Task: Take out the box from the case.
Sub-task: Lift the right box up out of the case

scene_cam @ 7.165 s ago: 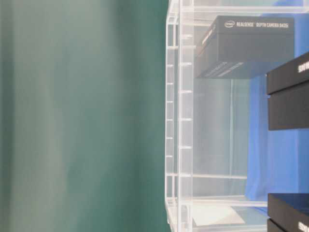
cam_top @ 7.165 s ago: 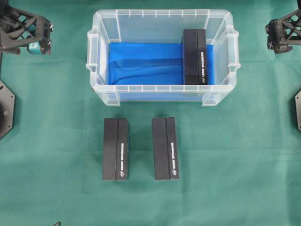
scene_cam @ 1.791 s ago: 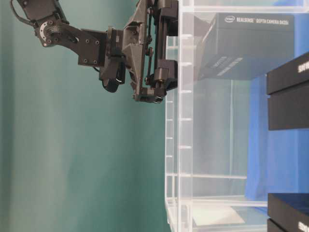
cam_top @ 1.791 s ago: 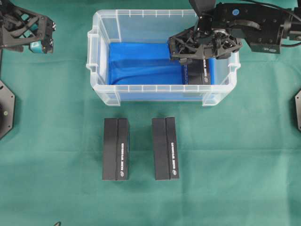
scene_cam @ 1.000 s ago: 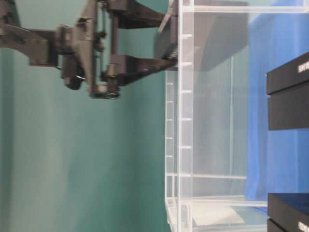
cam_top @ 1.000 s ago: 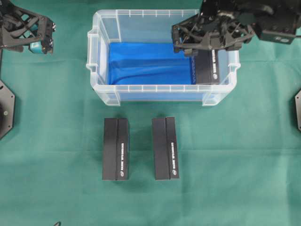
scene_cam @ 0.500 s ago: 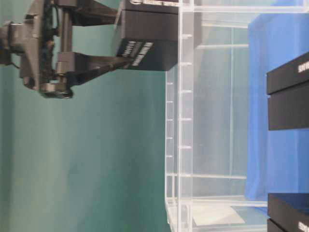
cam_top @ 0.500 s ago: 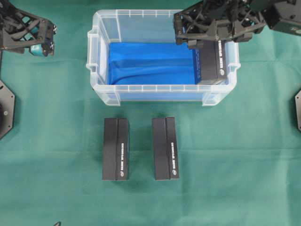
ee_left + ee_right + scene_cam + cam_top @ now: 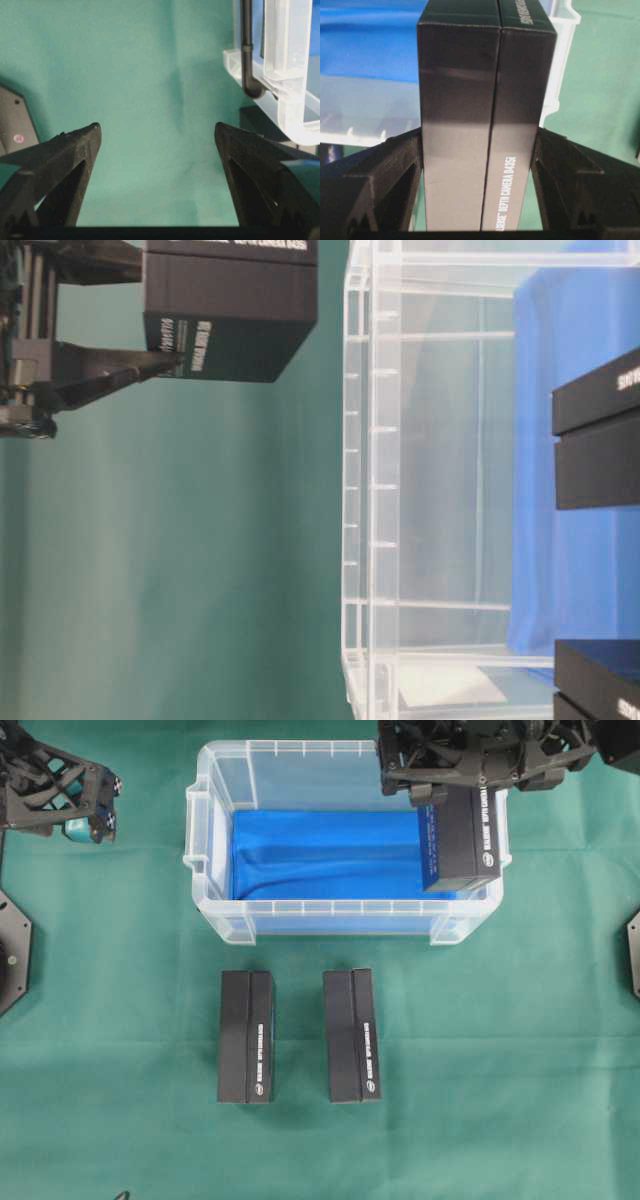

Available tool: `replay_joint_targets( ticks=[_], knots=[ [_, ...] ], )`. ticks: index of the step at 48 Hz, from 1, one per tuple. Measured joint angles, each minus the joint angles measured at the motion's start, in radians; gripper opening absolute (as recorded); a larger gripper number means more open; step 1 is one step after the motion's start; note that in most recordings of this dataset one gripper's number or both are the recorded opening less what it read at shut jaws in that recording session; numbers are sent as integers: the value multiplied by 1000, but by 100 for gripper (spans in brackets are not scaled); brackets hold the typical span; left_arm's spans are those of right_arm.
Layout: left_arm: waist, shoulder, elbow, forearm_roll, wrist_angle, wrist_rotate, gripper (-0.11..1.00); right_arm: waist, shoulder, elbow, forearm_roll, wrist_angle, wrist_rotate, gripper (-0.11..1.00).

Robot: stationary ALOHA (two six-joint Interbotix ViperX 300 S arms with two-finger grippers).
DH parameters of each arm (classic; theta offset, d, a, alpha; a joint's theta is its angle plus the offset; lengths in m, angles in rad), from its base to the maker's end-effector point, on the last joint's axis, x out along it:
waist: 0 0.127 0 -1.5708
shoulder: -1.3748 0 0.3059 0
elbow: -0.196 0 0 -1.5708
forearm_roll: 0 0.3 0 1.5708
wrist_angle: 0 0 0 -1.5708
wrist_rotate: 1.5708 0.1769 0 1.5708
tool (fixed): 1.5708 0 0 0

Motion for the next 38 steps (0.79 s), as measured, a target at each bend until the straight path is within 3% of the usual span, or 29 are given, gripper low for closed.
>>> replay_joint_targets(
  ticks=[38],
  knots=[
    [-8,0,0,0,0,-3,90,6,0,-5,-12,5,3,65]
  ],
)
